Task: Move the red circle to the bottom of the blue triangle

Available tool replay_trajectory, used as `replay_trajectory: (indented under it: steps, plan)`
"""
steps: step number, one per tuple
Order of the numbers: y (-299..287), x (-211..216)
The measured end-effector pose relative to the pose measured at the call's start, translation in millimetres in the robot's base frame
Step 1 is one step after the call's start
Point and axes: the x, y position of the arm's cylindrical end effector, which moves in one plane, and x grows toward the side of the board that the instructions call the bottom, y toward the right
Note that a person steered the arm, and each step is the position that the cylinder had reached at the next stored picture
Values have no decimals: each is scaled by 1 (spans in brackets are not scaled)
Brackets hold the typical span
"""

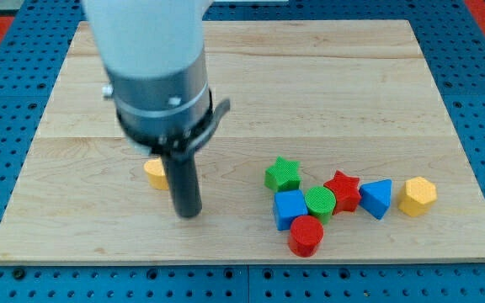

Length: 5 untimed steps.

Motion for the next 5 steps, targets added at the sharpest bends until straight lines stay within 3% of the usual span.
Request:
replay_trajectory:
  steps: [1, 3, 5]
  plan:
    - [9, 46]
    - [128, 45]
    - [147, 13]
